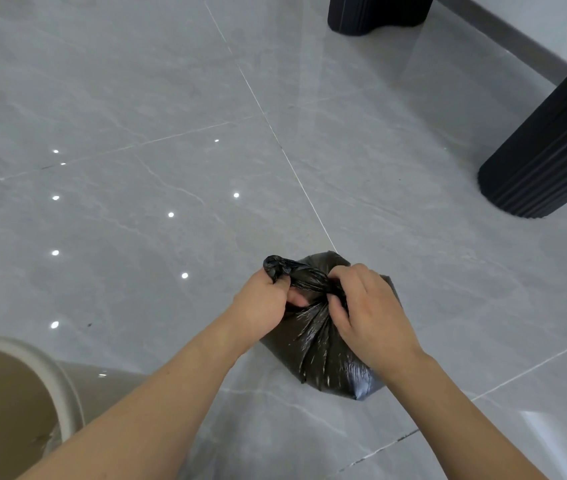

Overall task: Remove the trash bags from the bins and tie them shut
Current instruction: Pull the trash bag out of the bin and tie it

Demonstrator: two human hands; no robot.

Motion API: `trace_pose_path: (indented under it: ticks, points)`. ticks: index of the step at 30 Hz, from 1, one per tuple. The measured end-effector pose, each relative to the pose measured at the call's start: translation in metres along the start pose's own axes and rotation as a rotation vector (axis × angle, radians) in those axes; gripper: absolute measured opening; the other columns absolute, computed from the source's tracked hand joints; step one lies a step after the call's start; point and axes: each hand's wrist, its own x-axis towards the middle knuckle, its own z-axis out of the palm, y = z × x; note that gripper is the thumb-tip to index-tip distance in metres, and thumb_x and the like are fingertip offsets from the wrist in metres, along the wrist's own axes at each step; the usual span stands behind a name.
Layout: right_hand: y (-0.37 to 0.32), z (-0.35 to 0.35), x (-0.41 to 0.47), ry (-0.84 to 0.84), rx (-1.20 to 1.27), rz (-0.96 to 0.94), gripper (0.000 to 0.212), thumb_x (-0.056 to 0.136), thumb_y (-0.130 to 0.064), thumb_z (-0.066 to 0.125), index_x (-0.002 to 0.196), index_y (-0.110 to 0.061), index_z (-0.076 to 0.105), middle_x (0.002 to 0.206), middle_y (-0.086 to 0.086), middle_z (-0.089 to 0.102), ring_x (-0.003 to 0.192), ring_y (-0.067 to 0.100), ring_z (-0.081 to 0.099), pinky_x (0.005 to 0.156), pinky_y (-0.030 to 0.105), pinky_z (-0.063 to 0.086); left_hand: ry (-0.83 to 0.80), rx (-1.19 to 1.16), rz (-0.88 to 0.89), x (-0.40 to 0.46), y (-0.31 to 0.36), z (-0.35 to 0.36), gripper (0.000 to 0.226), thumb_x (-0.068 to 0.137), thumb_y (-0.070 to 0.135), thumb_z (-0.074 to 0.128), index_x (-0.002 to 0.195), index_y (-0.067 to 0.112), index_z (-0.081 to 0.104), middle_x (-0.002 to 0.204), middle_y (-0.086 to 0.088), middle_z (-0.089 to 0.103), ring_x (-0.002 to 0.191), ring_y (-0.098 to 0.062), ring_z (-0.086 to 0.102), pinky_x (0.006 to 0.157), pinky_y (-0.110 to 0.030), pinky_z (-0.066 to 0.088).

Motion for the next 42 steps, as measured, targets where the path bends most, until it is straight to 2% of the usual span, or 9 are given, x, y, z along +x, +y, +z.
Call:
trace_pose_path:
  ticks: [8,13,17,21,29,33,37,39,42]
  points:
    - [0.004,0.001,0.006,-0.097,-0.018,-0.036,0.016,0.083,-0.003,0.057,0.097,-0.01,0.059,0.099,0.005,0.057,0.089,0.024,0.053,0.085,0.03,0.042,0.059,-0.133,0.027,-0.007,0.012,-0.017,0.018,0.093,0.008,0.044,0.082,0.006,0.058,0.068,-0.003,0.054,0.043,0.004,0.05,0.042,-0.005,0.036]
    - [-0.001,-0.006,0.006,-0.012,0.111,-0.115,0.036,0.081,0.003,0.063,0.109,-0.017,0.051,0.09,0.003,0.061,0.084,0.02,0.05,0.079,0.024,0.035,0.073,-0.154,0.002,-0.008,0.019,-0.021,0.024,0.094,0.015,0.044,0.097,0.003,0.063,0.086,-0.004,0.06,0.074,-0.012,0.053,0.062,-0.019,0.039]
    - [-0.003,-0.007,0.001,0.1,0.132,-0.27,0.049,0.081,0.007,0.066,0.119,-0.015,0.047,0.083,0.004,0.064,0.077,0.02,0.049,0.075,0.027,0.038,0.126,-0.124,0.023,-0.005,0.023,-0.023,0.017,0.093,0.014,0.046,0.083,0.013,0.059,0.08,-0.002,0.058,0.07,-0.012,0.052,0.06,-0.019,0.039]
    - [0.001,-0.003,0.001,0.136,0.06,-0.33,0.033,0.085,0.005,0.061,0.115,-0.01,0.059,0.088,0.006,0.064,0.079,0.027,0.058,0.078,0.032,0.044,0.102,-0.099,-0.036,-0.003,0.032,-0.025,0.012,0.091,0.017,0.049,0.085,0.012,0.059,0.075,-0.004,0.057,0.065,-0.017,0.051,0.058,-0.023,0.039]
    - [-0.004,-0.004,0.003,0.058,0.343,0.063,0.016,0.092,-0.015,0.055,0.104,-0.015,0.067,0.114,-0.013,0.045,0.109,-0.012,0.042,0.095,0.001,0.026,-0.051,-0.203,0.024,-0.009,0.036,-0.032,0.022,0.056,0.018,0.052,0.077,0.009,0.053,0.077,-0.007,0.05,0.072,-0.019,0.043,0.067,-0.03,0.033]
    - [-0.009,-0.009,0.006,0.071,0.538,0.21,0.024,0.091,-0.006,0.059,0.101,-0.026,0.066,0.104,-0.016,0.06,0.103,-0.006,0.054,0.083,0.003,0.037,-0.11,-0.131,0.083,-0.008,0.026,-0.031,0.027,0.077,-0.002,0.055,0.098,0.011,0.066,0.091,-0.004,0.07,0.084,-0.016,0.065,0.074,-0.023,0.046]
    - [-0.016,-0.014,0.008,0.017,0.683,0.219,0.039,0.093,-0.005,0.055,0.111,-0.038,0.06,0.107,-0.023,0.064,0.105,0.001,0.059,0.086,0.011,0.043,-0.142,-0.173,0.131,-0.009,0.021,-0.031,0.049,0.084,0.005,0.066,0.124,0.027,0.05,0.103,-0.002,0.072,0.094,-0.017,0.07,0.081,-0.026,0.05]
    - [-0.017,-0.015,0.008,-0.028,0.69,0.217,0.04,0.094,-0.005,0.054,0.107,-0.043,0.057,0.105,-0.023,0.064,0.104,0.0,0.059,0.082,0.01,0.042,-0.13,-0.164,0.167,-0.007,0.02,-0.03,0.054,0.084,0.008,0.069,0.126,0.035,0.049,0.099,-0.004,0.071,0.092,-0.018,0.07,0.082,-0.028,0.052]
    - [-0.016,-0.015,0.006,-0.085,0.725,0.24,0.037,0.094,-0.007,0.055,0.101,-0.043,0.051,0.1,-0.024,0.062,0.1,-0.004,0.058,0.076,0.006,0.039,-0.069,-0.095,0.191,-0.004,0.023,-0.027,0.021,0.087,0.011,0.067,0.104,0.023,0.068,0.093,-0.006,0.072,0.085,-0.02,0.07,0.078,-0.027,0.056]
